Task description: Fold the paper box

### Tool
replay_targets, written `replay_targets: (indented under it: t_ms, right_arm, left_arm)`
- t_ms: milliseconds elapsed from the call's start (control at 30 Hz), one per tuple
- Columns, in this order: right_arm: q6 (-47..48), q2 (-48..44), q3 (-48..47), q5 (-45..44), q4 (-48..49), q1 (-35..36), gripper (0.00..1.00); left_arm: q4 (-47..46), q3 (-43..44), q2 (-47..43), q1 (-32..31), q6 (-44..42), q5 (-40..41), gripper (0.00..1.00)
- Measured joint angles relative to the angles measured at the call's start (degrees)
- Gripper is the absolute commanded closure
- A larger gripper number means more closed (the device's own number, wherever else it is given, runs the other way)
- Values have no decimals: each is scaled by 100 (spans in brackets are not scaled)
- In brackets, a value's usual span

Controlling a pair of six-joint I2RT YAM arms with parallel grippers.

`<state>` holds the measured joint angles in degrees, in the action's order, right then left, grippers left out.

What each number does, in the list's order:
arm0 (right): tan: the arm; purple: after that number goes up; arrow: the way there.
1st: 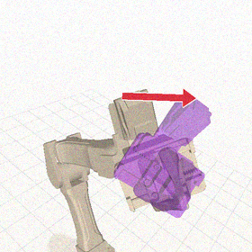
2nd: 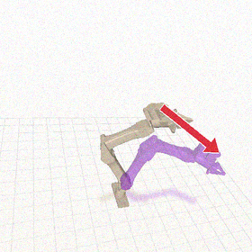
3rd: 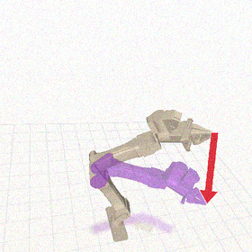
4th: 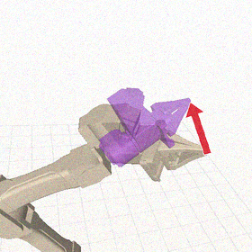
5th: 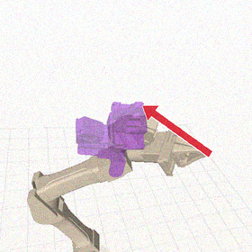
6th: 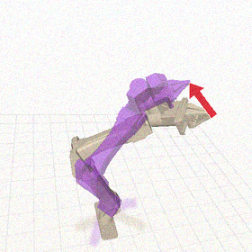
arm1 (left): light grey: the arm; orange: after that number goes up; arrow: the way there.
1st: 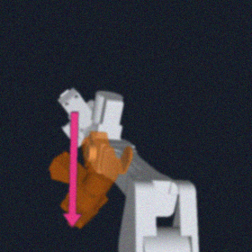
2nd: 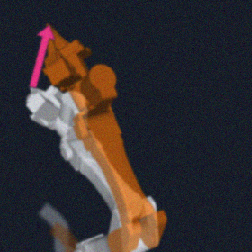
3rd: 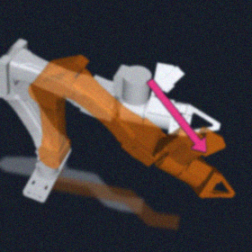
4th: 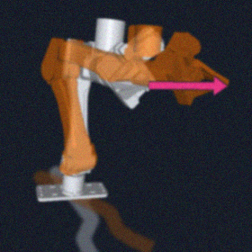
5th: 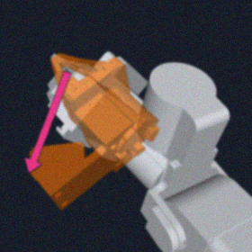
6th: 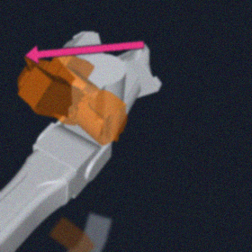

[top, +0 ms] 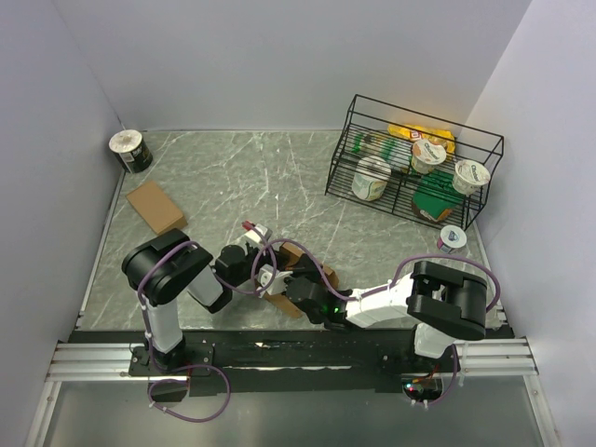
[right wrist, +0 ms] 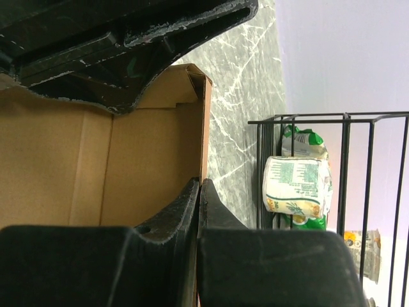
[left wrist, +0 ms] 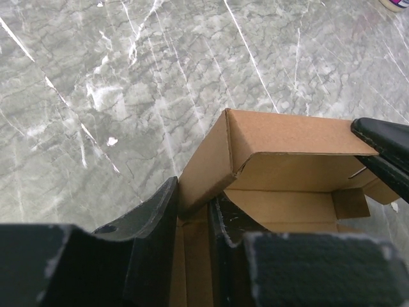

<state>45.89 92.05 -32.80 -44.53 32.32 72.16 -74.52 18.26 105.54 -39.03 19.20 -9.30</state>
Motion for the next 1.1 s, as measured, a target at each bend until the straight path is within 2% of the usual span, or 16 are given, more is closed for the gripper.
replay_targets:
  t_ms: [233,700,1100]
  right_arm:
    - [-4,0,-22,-2,-55,-2,100]
    - [2,0,-26,2,-79,-2,100]
    - [0,0,-31,68,-33,-4,100]
  left_arm:
    - [20,24,9,-11,17,76,87]
    - [133,24,-92,-472,201,1325,88]
    - [304,17,-216,-634,439,1888,92]
